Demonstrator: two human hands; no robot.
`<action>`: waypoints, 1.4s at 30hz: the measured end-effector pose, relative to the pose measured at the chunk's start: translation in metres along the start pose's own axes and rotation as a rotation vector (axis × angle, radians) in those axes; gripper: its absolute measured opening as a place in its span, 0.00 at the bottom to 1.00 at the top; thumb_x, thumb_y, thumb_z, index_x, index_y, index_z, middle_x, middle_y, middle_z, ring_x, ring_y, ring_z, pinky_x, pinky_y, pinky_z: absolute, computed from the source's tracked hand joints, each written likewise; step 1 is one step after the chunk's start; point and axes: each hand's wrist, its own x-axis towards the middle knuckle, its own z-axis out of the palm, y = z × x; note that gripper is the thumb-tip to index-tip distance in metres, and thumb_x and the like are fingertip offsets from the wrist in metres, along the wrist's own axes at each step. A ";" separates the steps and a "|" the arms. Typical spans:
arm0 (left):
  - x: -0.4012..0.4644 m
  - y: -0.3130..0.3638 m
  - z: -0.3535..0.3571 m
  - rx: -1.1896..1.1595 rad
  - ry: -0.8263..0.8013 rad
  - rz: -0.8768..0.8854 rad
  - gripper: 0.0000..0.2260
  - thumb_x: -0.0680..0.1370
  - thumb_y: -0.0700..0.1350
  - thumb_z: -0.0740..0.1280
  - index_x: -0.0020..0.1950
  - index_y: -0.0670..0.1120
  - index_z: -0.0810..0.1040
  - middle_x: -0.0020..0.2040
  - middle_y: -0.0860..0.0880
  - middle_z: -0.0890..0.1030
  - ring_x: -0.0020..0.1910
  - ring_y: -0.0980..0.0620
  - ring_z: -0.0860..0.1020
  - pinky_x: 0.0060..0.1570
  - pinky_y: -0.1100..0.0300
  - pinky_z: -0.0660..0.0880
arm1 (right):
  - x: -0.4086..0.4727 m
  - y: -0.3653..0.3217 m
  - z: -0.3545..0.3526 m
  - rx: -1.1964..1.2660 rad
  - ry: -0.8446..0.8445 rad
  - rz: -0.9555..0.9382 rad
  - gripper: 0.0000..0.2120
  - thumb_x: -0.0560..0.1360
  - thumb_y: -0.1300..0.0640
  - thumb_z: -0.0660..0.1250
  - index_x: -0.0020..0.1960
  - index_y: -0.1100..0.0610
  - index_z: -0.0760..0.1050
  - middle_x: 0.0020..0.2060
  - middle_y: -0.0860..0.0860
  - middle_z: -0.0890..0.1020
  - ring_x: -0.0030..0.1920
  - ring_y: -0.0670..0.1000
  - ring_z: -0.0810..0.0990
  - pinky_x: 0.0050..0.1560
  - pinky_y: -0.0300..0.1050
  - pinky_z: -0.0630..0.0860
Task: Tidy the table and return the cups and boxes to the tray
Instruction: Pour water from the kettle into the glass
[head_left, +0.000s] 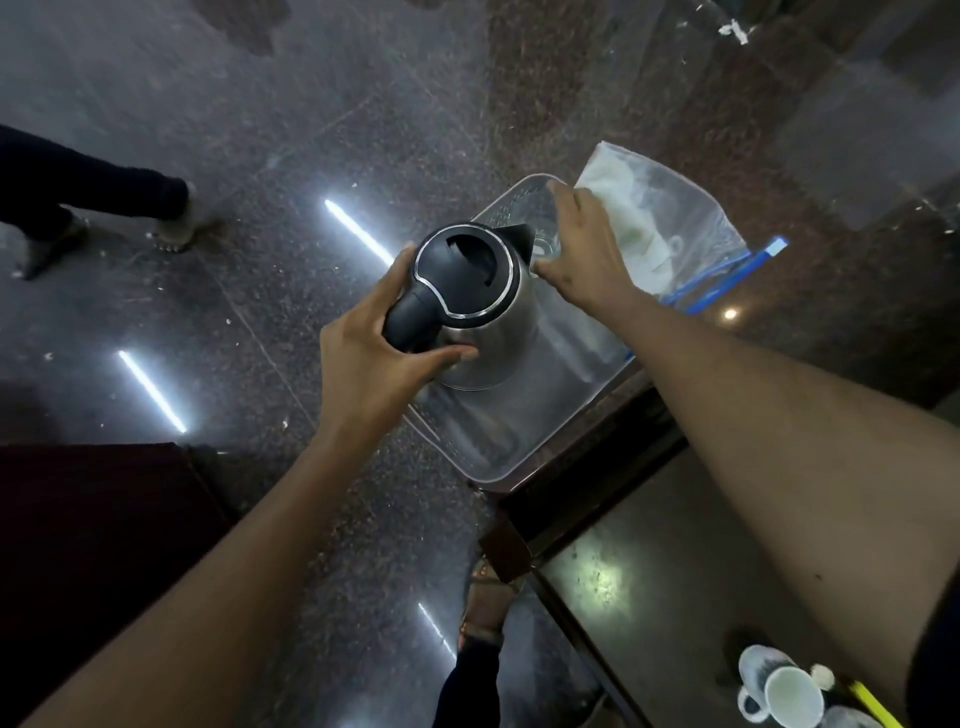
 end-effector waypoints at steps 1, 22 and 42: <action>0.001 0.001 0.000 -0.017 0.000 -0.002 0.48 0.61 0.59 0.87 0.80 0.59 0.73 0.63 0.59 0.86 0.60 0.71 0.80 0.63 0.74 0.73 | 0.000 0.000 0.003 0.025 0.012 0.011 0.39 0.73 0.56 0.76 0.79 0.58 0.62 0.68 0.58 0.70 0.68 0.59 0.71 0.69 0.52 0.72; 0.046 0.111 -0.067 0.251 -0.239 0.270 0.30 0.64 0.60 0.84 0.64 0.59 0.82 0.50 0.62 0.81 0.42 0.83 0.75 0.47 0.83 0.73 | -0.059 0.010 0.018 0.248 -0.054 0.024 0.35 0.68 0.59 0.77 0.70 0.55 0.65 0.63 0.57 0.76 0.58 0.58 0.77 0.51 0.47 0.69; 0.056 0.139 -0.070 0.495 -0.439 0.239 0.22 0.62 0.63 0.83 0.50 0.52 0.91 0.39 0.54 0.87 0.35 0.61 0.82 0.34 0.59 0.77 | -0.091 0.001 0.047 0.315 -0.045 -0.005 0.37 0.66 0.55 0.81 0.69 0.55 0.66 0.60 0.51 0.80 0.52 0.48 0.74 0.49 0.42 0.68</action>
